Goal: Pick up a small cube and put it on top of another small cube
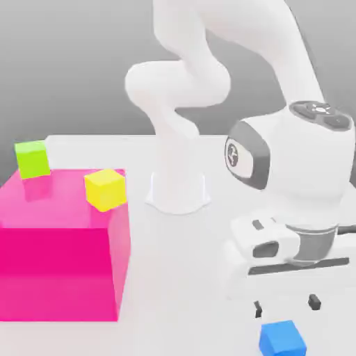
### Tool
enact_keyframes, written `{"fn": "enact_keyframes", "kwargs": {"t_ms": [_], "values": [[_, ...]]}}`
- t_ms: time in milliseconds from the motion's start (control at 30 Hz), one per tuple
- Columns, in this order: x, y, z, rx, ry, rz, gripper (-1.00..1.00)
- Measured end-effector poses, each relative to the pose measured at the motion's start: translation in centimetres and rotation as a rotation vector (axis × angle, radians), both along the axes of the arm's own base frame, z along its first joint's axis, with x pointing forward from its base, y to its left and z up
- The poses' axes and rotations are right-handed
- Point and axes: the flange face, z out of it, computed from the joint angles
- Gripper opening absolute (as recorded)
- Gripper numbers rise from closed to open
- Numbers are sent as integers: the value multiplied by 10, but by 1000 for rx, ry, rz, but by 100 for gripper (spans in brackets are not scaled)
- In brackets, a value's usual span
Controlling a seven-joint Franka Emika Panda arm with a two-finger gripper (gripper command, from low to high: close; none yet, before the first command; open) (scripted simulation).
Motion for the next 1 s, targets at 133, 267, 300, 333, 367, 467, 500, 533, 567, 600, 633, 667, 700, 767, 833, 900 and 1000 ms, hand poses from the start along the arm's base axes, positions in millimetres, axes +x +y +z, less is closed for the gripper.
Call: {"fn": "enact_keyframes", "kwargs": {"t_ms": [133,267,300,333,367,467,500,533,567,600,633,667,700,767,833,900,1000], "values": [[-2,1,-43,1,6,2,-100],[-2,1,-43,1,5,1,-100],[-2,1,-50,1,6,2,-100],[-2,1,-47,1,6,2,-100],[-1,2,-38,2,6,1,-100],[-1,1,1,1,7,-1,-100],[7,-19,15,-11,5,-61,-100],[17,-44,28,-23,4,-134,-100],[24,-69,40,-34,2,-207,-100],[30,-94,52,-42,2,-280,-100],[34,-119,64,-49,1,-352,-100],[37,-143,76,-54,0,-424,-100],[38,-168,89,-58,0,-496,-100],[35,-218,114,-61,0,-643,-100],[22,-284,142,-58,1,-827,-100],[-6,-362,175,-46,3,-1051,-100],[-67,-467,225,-11,4,-1402,-100]]}}
